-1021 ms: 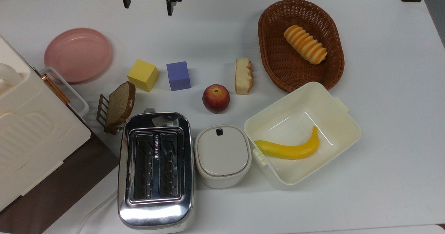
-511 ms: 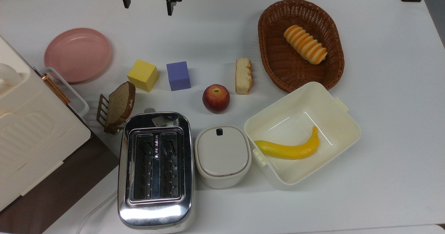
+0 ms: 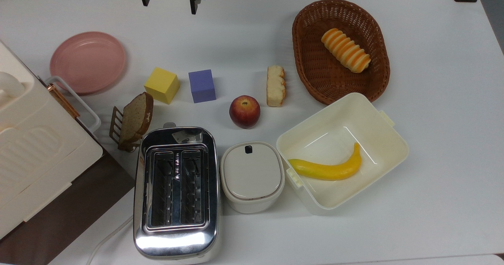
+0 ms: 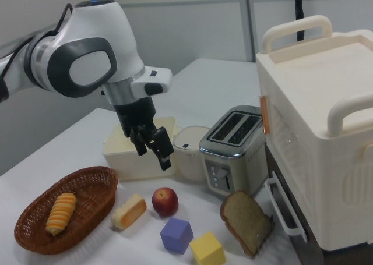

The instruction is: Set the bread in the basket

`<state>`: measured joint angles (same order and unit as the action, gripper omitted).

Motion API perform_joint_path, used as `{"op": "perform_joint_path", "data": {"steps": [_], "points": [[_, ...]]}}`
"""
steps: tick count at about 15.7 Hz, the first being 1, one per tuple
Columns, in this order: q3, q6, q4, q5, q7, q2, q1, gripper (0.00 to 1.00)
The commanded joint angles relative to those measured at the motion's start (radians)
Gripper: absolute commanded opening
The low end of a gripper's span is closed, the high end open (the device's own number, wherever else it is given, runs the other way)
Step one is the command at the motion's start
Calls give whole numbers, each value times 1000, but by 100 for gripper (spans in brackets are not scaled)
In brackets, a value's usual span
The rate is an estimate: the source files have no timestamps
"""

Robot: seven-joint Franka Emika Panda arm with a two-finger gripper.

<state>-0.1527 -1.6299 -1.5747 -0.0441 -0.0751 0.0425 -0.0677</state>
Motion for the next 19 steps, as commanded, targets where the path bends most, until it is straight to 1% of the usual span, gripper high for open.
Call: {"op": "perform_joint_path", "data": {"steps": [1,3,4,8,9,11,13,14,18,19], "points": [[-1,39,-8,18,24,-9,-9,100],[4,47,-45,17,24,-19,-23,100],[11,51,-45,15,21,-15,-27,100],[15,100,-50,15,26,-16,-34,100],[33,90,-62,15,27,-21,-35,100],[106,41,-86,15,41,-27,-35,100],[191,-29,-164,15,41,-65,-41,100],[224,-65,-191,15,41,-73,-69,100],[300,-73,-218,15,41,-75,-130,100],[327,-76,-234,13,41,-76,-139,100]]}}
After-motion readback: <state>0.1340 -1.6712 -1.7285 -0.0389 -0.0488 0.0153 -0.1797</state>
